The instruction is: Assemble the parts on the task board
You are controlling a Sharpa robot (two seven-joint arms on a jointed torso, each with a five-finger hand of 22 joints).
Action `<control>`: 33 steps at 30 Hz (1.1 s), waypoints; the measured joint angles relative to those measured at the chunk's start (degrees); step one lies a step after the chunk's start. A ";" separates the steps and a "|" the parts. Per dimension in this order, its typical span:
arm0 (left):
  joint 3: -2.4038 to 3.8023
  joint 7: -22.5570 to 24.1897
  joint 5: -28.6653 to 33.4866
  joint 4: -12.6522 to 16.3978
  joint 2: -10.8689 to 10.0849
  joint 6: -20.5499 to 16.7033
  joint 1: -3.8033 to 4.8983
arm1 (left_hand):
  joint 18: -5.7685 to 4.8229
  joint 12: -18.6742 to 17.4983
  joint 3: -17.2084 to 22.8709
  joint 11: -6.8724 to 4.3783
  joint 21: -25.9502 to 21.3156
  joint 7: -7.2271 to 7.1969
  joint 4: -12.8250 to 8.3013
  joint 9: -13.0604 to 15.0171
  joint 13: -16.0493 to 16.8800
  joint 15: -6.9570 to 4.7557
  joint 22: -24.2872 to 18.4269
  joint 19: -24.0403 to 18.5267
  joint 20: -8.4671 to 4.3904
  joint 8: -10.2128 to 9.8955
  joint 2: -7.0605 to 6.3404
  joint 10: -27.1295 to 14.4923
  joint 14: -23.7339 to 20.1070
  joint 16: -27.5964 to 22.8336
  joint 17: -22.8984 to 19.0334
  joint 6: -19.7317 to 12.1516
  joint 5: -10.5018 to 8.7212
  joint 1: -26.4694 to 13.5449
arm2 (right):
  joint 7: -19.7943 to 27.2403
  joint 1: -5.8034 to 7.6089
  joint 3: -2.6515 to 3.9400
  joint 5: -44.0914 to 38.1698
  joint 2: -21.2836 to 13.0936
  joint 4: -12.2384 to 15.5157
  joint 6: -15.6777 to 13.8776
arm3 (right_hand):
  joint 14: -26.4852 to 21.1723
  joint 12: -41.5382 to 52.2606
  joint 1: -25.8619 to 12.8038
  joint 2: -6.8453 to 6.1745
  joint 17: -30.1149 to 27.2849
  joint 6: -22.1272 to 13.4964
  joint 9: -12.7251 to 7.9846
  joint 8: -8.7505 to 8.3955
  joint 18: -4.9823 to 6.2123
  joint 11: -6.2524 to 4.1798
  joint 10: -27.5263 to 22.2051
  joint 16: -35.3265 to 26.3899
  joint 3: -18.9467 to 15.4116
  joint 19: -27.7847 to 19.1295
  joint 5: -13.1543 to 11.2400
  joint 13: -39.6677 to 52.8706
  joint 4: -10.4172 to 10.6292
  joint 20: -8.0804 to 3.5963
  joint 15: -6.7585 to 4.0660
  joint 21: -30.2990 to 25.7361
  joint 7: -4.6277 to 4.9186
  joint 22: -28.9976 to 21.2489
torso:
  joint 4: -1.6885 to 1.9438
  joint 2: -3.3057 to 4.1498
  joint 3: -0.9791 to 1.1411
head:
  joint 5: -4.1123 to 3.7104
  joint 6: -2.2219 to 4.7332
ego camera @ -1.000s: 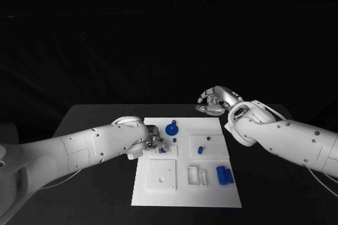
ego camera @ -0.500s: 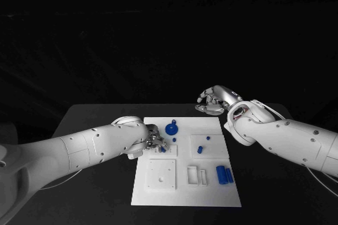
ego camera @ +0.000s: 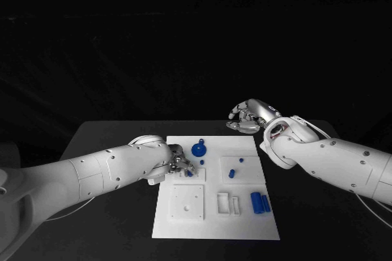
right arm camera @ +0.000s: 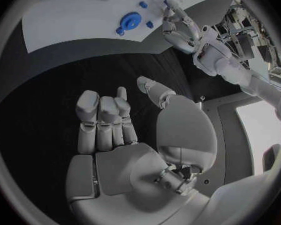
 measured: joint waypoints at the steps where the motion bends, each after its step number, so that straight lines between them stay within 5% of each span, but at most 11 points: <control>1: 0.00 0.01 0.00 0.00 0.00 -0.02 0.00 | 0.00 0.00 0.06 -0.01 0.00 0.00 0.06 0.04 0.00 0.00 0.00 0.00 0.00 0.00 -0.34 -0.01 0.00 0.00 0.00 0.00 0.00 0.24 | 0.00 0.00 0.00 0.00 0.00 0.00 0.00 | 0.00 0.00 0.00 0.00 0.00 0.00 0.00 0.00 0.00 0.00 0.00 0.00 0.00 0.00 0.00 0.00 0.00 0.00 0.00 0.00 0.00 0.00 | 0.00 0.00 0.00 | 0.00 -0.03; 20: 0.00 0.07 -0.01 -0.26 -0.15 -0.46 -0.08 | 0.00 0.21 0.23 -0.04 0.00 -0.05 0.54 0.35 0.01 0.01 -0.01 0.00 0.00 0.00 -1.19 0.02 0.03 0.26 -0.06 -0.05 0.00 0.58 | 0.00 0.00 0.00 0.00 -0.11 0.06 -0.01 | -0.02 0.00 0.00 0.00 0.04 0.01 -0.01 -0.07 0.00 -0.13 -0.11 0.00 0.00 -0.09 0.00 0.00 0.00 -0.14 0.02 0.00 0.00 0.04 | 0.00 0.00 -0.04 | -0.01 -0.04; 26: -0.01 0.06 -0.11 -0.27 -0.14 -0.49 -0.10 | 0.00 0.21 0.40 -0.26 0.00 0.00 1.17 0.57 0.01 0.01 -0.02 0.00 0.00 0.00 -2.58 0.24 0.06 0.50 -0.06 0.00 0.00 1.33 | 0.00 0.00 0.00 0.00 -0.16 0.08 -0.01 | -0.02 0.00 0.00 0.00 0.04 0.00 -0.01 -0.28 0.00 -0.13 -0.11 0.00 0.00 0.01 0.00 0.00 0.00 -0.24 0.02 0.00 0.00 0.04 | 0.02 0.00 -0.04 | -0.02 -0.07; 33: -0.04 0.06 -0.24 -0.27 -0.11 -0.58 -0.12 | 0.00 0.21 -4.49 -0.27 0.00 0.10 -0.35 1.03 0.01 -0.03 0.02 0.00 0.00 0.00 -1.95 0.26 0.12 0.88 -0.05 0.10 -0.23 0.13 | -0.01 0.00 0.00 0.01 -0.24 0.14 -0.01 | -0.02 0.00 0.00 0.00 0.04 0.01 0.04 -0.28 0.00 -0.13 -0.10 0.00 -0.16 0.01 0.00 -0.05 0.16 -0.23 0.02 0.00 0.00 0.03 | 0.03 0.00 -0.04 | -0.02 -0.08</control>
